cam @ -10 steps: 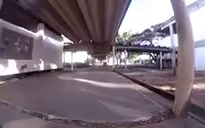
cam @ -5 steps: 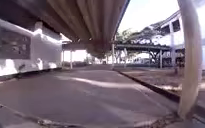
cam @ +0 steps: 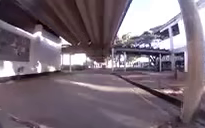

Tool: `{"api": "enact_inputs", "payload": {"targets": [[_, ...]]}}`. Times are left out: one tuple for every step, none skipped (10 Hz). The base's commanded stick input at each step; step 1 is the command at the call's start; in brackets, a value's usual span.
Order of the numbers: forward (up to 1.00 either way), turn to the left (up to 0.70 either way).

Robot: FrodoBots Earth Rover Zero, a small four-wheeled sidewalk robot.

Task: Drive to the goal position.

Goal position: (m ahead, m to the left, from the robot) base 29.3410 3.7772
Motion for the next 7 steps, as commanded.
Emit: {"api": "enact_inputs", "payload": {"targets": [[0.15,0.0],[0.35,0.0],[0.55,0.0],[0.75,0.0],[0.65,0.0],[0.22,0.0],[0.85,0.0]]}}
